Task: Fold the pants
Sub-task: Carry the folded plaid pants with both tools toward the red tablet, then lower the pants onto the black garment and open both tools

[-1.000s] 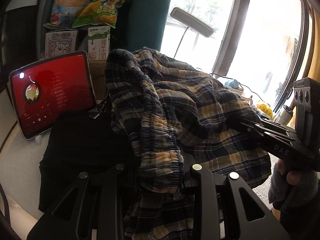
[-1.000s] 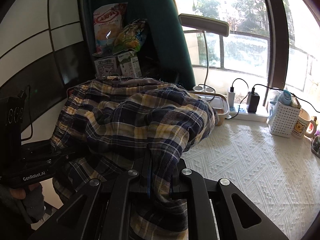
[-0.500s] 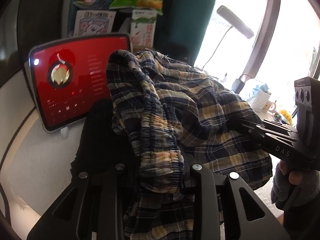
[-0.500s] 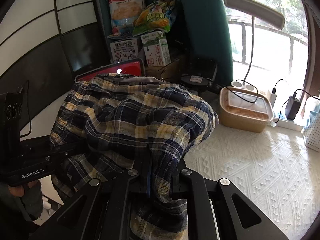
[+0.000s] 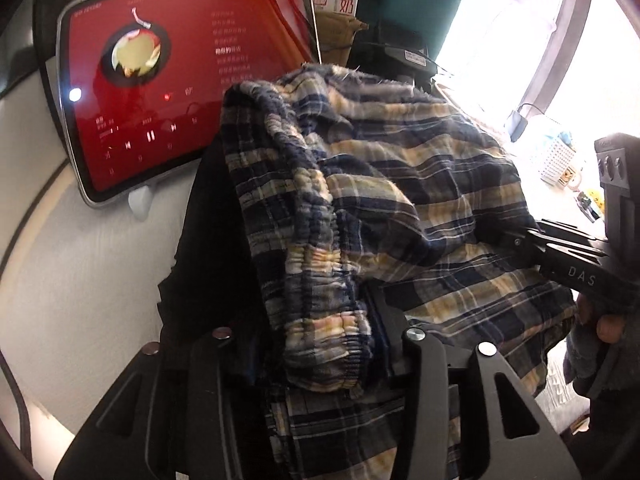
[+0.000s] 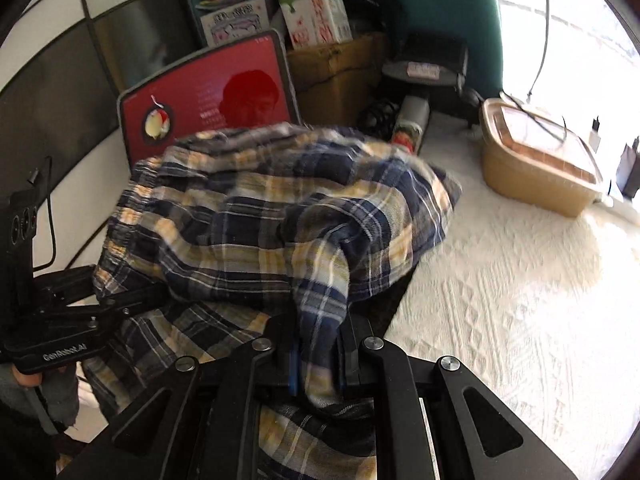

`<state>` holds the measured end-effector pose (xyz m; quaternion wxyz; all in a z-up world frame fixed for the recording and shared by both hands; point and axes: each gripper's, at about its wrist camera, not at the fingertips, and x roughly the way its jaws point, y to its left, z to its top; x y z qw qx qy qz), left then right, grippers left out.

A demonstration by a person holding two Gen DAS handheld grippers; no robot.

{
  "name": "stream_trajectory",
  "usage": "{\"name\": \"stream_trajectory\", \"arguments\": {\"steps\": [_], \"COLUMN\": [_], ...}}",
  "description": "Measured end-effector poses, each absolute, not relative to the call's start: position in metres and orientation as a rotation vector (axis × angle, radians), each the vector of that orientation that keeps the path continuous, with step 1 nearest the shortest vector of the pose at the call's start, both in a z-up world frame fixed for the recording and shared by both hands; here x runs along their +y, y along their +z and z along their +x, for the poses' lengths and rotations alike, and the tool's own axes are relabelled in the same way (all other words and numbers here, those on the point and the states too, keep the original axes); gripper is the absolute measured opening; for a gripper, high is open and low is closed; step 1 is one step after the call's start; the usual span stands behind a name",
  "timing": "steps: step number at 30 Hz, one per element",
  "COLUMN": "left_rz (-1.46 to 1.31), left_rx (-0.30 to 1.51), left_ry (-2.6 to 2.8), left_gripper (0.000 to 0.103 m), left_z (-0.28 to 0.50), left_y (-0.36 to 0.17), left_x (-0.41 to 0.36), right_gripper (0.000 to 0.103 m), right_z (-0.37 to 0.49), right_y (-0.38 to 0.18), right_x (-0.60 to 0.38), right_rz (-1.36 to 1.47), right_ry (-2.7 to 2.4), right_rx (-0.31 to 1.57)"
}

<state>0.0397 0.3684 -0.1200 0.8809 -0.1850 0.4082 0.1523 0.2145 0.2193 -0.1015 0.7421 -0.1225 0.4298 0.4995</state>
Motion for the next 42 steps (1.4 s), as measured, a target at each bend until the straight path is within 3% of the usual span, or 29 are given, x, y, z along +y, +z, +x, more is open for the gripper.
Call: {"name": "stream_trajectory", "arguments": {"steps": [2, 4, 5, 13, 19, 20, 22, 29, 34, 42], "left_rz": [-0.392, -0.409, -0.414, -0.374, -0.263, -0.248, -0.226, -0.227, -0.202, -0.191], "left_rx": [0.846, 0.835, 0.831, 0.721, 0.661, 0.668, 0.711, 0.877, 0.906, 0.907], "left_ry": [0.312, 0.312, 0.32, 0.349, 0.273, 0.255, 0.238, 0.281, 0.282, 0.301], "left_gripper": [0.047, 0.05, 0.054, 0.059, 0.059, 0.059, 0.059, 0.059, 0.059, 0.059], "left_z": [0.035, 0.03, 0.029, 0.016, 0.046, 0.051, 0.07, 0.117, 0.126, 0.119], "left_y": [-0.121, -0.12, -0.119, -0.078, -0.048, -0.047, -0.051, -0.091, -0.1, -0.099], "left_x": [0.371, 0.374, 0.377, 0.383, 0.373, 0.371, 0.372, 0.398, 0.404, 0.401], "right_gripper": [0.032, 0.058, 0.061, 0.064, 0.064, 0.063, 0.0, 0.001, 0.0, 0.001], "right_z": [0.218, 0.22, 0.221, 0.228, 0.234, 0.234, 0.235, 0.257, 0.282, 0.293], "right_y": [-0.106, -0.11, -0.11, -0.094, -0.058, -0.056, -0.058, -0.086, -0.113, -0.107], "right_x": [0.217, 0.209, 0.203, 0.159, 0.156, 0.162, 0.181, 0.226, 0.251, 0.24], "right_rz": [-0.256, -0.239, -0.224, -0.164, -0.199, -0.236, -0.325, -0.407, -0.426, -0.491], "right_ry": [1.069, 1.044, 1.042, 1.016, 1.037, 1.048, 1.111, 1.202, 1.214, 1.086], "right_rx": [0.967, 0.983, 0.99, 0.971, 0.782, 0.743, 0.711, 0.795, 0.842, 0.839]}}
